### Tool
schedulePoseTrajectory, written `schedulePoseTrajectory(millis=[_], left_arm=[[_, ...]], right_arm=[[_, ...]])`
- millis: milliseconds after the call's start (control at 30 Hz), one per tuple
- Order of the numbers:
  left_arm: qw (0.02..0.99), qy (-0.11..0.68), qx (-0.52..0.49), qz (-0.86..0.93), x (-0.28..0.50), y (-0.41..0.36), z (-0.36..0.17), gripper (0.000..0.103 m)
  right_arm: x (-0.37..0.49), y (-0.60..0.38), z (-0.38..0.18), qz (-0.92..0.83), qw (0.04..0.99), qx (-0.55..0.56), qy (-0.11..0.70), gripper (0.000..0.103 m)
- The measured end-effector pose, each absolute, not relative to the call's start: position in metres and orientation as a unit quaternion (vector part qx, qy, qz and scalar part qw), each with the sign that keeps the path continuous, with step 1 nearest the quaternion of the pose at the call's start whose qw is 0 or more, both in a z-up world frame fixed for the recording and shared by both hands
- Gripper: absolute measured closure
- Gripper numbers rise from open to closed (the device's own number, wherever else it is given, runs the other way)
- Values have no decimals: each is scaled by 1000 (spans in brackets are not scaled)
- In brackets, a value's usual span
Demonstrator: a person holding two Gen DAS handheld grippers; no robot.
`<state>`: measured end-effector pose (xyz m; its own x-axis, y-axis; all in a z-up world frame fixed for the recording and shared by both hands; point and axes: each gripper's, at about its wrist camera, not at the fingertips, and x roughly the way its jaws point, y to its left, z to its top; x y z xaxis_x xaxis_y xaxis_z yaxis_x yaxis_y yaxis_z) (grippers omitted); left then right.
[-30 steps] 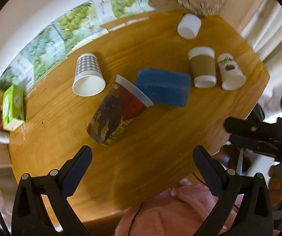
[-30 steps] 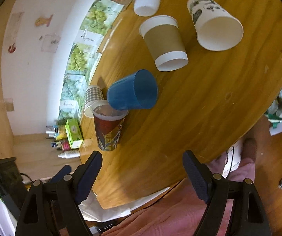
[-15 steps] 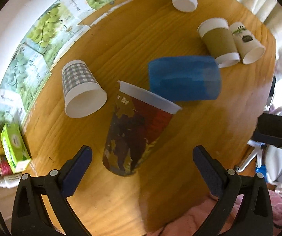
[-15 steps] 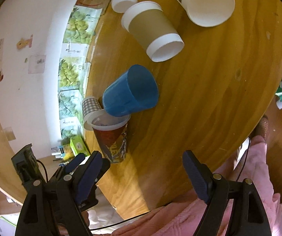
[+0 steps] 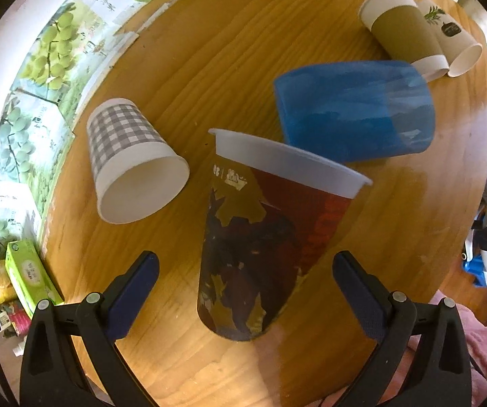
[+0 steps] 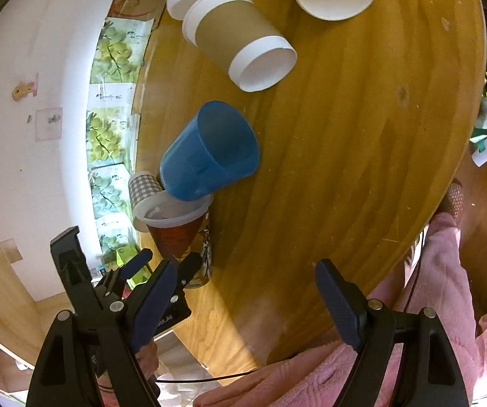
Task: Flip cup upright
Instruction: 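Close the left tool around the body of the red printed cup, then lift the red printed cup off the table with the left tool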
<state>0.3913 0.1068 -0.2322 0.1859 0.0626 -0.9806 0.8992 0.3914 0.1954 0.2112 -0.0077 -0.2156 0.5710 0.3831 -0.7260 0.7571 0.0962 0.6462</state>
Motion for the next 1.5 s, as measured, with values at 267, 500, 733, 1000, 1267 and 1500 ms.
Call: schedulePoseTrajectory(millis=[267, 500, 733, 1000, 1267, 1500], left_arm=[[619, 565, 432, -333, 402, 104, -248, 15], [615, 579, 412, -342, 405, 101, -253, 26], [626, 581, 399, -334, 401, 109, -251, 27], [644, 618, 339, -296, 394, 132, -246, 28], [670, 640, 271, -262, 374, 157, -239, 28], [682, 661, 194, -244, 348, 169, -235, 28]], right_arm=[[206, -2, -216, -168, 594, 655, 435, 19], [201, 2, -215, -177, 594, 654, 434, 19], [203, 4, -210, -171, 603, 643, 440, 19], [205, 5, -205, -147, 614, 631, 451, 19], [198, -2, -200, -112, 626, 615, 466, 19], [188, -14, -190, -88, 641, 580, 494, 19]])
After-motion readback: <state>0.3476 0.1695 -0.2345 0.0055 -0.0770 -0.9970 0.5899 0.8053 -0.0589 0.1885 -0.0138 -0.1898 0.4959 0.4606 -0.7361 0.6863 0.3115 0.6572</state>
